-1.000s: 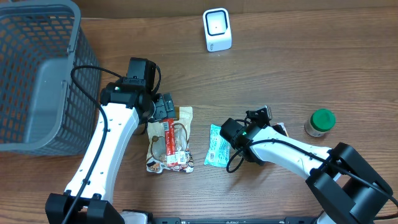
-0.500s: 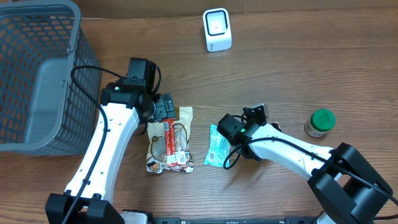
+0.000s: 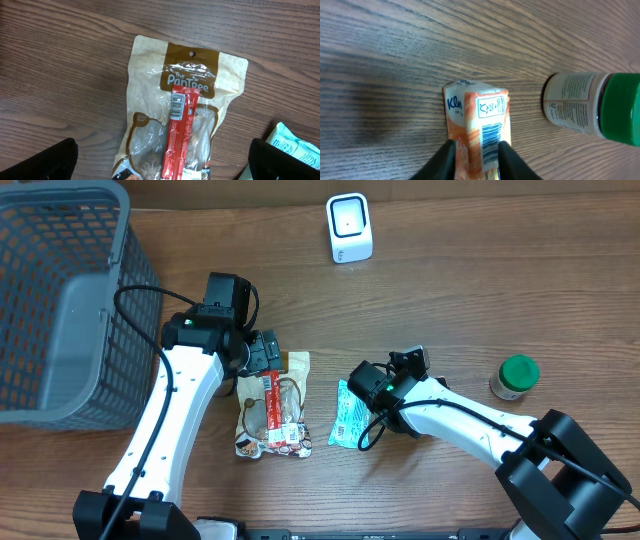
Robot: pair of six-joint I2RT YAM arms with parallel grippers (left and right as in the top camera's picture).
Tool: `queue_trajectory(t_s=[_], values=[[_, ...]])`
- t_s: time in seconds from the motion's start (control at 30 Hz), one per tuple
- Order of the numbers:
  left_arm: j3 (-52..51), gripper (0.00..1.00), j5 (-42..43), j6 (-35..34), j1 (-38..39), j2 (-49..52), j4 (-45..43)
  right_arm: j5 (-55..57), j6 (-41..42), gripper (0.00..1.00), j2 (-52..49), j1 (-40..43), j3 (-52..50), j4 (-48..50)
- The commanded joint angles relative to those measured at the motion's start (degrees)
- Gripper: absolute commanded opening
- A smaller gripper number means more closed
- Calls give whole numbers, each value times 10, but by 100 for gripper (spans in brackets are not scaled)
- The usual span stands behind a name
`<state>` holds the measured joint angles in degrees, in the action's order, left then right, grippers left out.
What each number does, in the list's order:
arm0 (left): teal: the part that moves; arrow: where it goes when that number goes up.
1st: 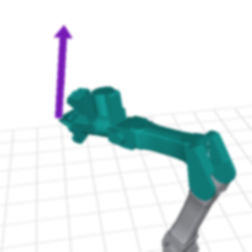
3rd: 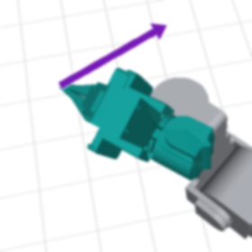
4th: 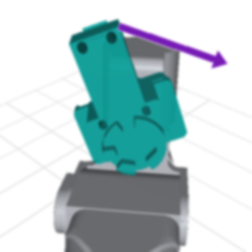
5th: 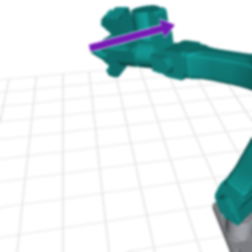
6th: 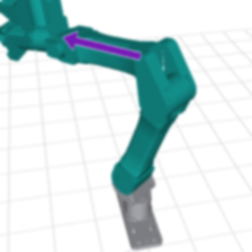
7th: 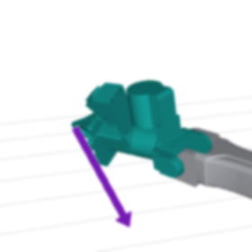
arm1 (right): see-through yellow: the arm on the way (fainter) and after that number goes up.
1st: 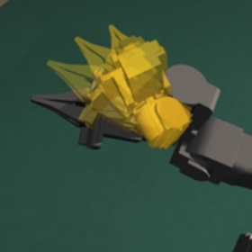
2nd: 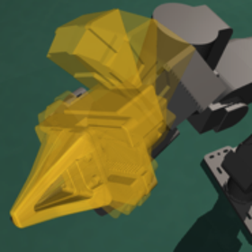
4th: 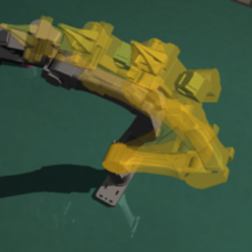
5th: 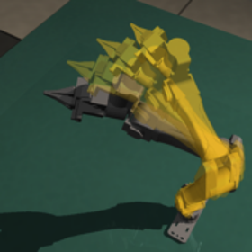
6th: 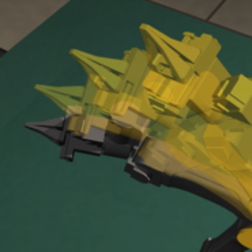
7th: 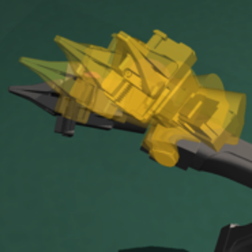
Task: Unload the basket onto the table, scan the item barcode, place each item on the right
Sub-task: 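Lower the Kleenex pack onto the table at right and open gripper, then move the right gripper left over the mint-green wipes pack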
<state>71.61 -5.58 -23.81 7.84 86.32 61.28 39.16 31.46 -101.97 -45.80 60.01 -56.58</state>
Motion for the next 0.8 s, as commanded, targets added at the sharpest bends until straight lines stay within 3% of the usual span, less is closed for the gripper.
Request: queue_trajectory(t_s=[0.0, 0.17, 0.27, 0.6, 0.77], values=[[8, 100, 3, -6, 1, 2, 0, -2, 3, 35, 15, -2, 17, -2], [8, 100, 3, -6, 1, 2, 0, -25, 3, 52, 57, -1, 44, -14], [8, 100, 3, -6, 1, 2, 0, -35, 3, 56, 77, 9, 46, -14], [8, 100, 3, -6, 1, 2, 0, -225, -47, 63, 79, 139, 43, -19], [8, 100, 3, -6, 1, 2, 0, -278, -63, 64, 79, 166, 39, -19]])
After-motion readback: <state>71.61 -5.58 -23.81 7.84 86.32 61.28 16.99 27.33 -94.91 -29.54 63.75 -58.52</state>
